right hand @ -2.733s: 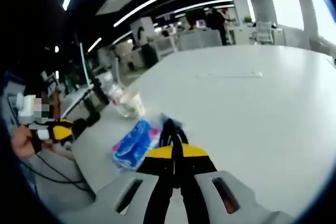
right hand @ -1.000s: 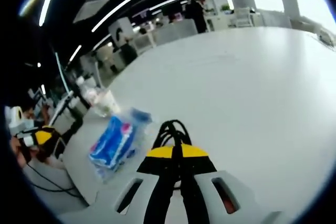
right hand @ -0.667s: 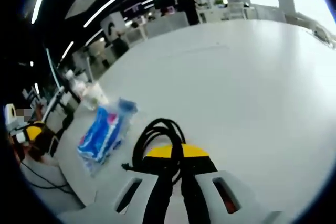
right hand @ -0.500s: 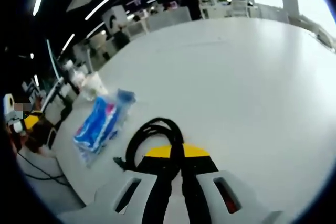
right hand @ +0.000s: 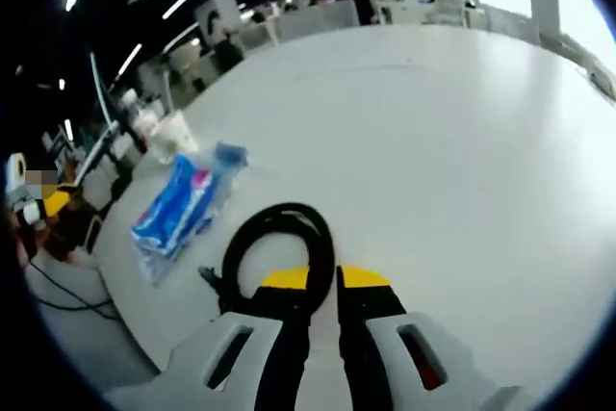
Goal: Arrange the tabletop items into an orderly group along one side of the table until the central work area is clear of visible clutter.
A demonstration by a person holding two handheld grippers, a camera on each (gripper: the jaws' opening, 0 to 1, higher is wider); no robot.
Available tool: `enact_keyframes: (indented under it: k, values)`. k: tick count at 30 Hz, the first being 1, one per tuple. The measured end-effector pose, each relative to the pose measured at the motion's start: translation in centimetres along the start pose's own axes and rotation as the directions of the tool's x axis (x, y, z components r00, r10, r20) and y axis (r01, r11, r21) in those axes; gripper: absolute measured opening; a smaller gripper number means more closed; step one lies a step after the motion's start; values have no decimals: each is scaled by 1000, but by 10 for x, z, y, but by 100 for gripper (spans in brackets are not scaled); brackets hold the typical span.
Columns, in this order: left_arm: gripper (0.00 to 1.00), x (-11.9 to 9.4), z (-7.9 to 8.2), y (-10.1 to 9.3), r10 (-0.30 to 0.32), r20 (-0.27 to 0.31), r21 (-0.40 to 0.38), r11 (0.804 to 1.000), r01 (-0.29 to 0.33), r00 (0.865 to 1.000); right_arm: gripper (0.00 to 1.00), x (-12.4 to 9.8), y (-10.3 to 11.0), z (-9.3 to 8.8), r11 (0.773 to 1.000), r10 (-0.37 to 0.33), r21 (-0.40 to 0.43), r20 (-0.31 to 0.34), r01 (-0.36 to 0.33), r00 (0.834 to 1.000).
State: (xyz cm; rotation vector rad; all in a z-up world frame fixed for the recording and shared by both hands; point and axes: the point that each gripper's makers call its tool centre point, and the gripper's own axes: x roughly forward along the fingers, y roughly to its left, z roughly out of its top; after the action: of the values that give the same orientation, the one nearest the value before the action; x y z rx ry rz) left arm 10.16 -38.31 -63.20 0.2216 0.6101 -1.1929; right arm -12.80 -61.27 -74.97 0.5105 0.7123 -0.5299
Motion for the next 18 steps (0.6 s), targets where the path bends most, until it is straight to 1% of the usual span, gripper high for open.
enact_keyframes:
  k: [3,9,13,18]
  values:
    - [38,-1,-1,1,1,0,-7,1000,-1,1000,9,-1,0,-4,1000,6,-12,-24,-6,1000]
    - [38,-1,-5,0,-3,-4,-18,1000,3,1000,10,-5,0,1,1000,14,-21,-15,-15,1000]
    - [38,-1,-6,1,-4,-3,-33,999,4,1000,9,-7,0,9,1000,19,-21,1,-19,1000]
    - [38,-1,-6,2,-1,-1,-38,999,1,1000,8,-6,5,20,999,24,-40,5,-24,1000]
